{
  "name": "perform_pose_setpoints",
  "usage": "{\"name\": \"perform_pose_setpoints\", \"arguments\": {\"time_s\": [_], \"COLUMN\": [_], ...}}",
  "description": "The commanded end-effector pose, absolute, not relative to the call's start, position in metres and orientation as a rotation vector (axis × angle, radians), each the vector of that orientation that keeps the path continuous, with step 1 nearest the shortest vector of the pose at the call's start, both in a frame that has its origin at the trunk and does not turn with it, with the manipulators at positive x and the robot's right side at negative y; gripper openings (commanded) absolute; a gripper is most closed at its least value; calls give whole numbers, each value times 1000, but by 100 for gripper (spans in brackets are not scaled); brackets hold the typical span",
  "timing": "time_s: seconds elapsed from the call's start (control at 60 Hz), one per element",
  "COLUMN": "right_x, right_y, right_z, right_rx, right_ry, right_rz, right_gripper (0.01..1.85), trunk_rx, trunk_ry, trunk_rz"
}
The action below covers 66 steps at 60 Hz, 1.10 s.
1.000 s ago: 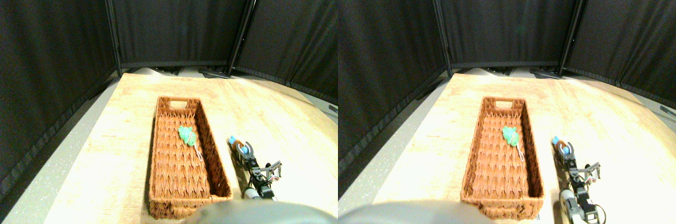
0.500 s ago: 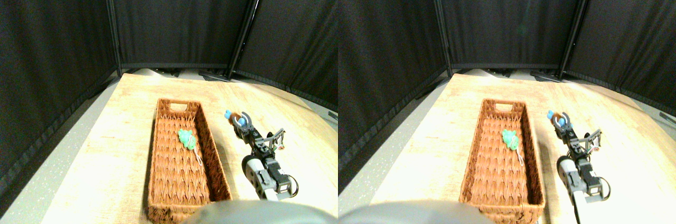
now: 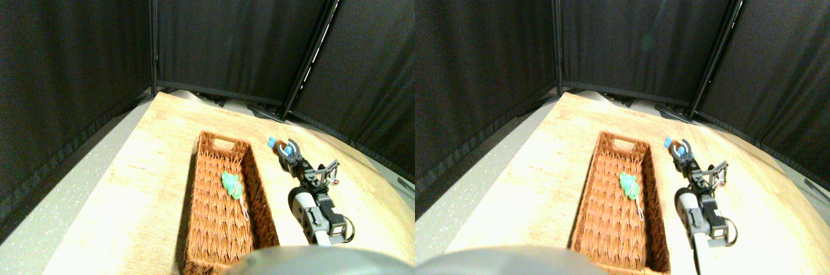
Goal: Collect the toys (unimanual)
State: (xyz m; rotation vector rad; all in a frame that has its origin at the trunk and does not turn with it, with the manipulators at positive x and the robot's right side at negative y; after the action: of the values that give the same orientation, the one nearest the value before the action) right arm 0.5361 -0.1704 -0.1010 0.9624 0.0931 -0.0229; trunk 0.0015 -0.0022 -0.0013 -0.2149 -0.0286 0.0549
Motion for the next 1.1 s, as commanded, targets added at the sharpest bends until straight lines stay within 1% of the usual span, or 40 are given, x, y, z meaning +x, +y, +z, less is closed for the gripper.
{"name": "perform_pose_setpoints", "arguments": {"time_s": [0.017, 0.067, 0.083, 0.15, 0.183, 0.317, 0.517, 0.617, 0.75, 0.8, 0.817, 0.833, 0.85, 0.883, 0.9, 0.917, 0.967, 1.0, 1.05, 1.1], "right_x": [537, 537, 537, 538, 539, 541, 537, 536, 534, 533, 533, 532, 532, 531, 531, 530, 530, 530, 531, 530], "right_y": [-158, -153, -145, -136, -128, -109, -92, -84, -81, -80, -80, -81, -81, -84, -84, -85, -88, -91, -93, -98], "right_z": [-102, -103, -104, -105, -105, -108, -113, -115, -119, -121, -121, -121, -121, -120, -120, -120, -120, -120, -119, -117], "right_rx": [996, 994, 991, 997, 1004, 982, 991, 964, 969, 1014, 1003, 1000, 1003, 1028, 1028, 1019, 1015, 1000, 995, 984], "right_ry": [92, 93, 100, 106, 127, 169, 208, 231, 236, 272, 280, 292, 297, 330, 330, 336, 340, 334, 330, 305], "right_rz": [16, 15, 15, 22, 46, 99, 95, 147, 128, 100, 98, 90, 84, 53, 53, 47, 44, 48, 42, 19], "right_gripper": [6, 6, 6, 6, 6, 6, 6, 6, 6, 6, 15, 38, 50, 91, 91, 105, 128, 134, 134, 132], "trunk_rx": [-265, -277, -278, -290, -295, -316, -343, -351, -353, -354, -352, -352, -352, -348, -344, -344, -339, -333, -331, -322], "trunk_ry": [-37, -34, -33, -31, -31, -34, -36, -38, -36, -35, -33, -33, -33, -31, -31, -31, -29, -27, -26, -24], "trunk_rz": [96, 108, 111, 120, 125, 139, 152, 157, 157, 156, 154, 154, 154, 152, 148, 148, 144, 140, 137, 130]}}
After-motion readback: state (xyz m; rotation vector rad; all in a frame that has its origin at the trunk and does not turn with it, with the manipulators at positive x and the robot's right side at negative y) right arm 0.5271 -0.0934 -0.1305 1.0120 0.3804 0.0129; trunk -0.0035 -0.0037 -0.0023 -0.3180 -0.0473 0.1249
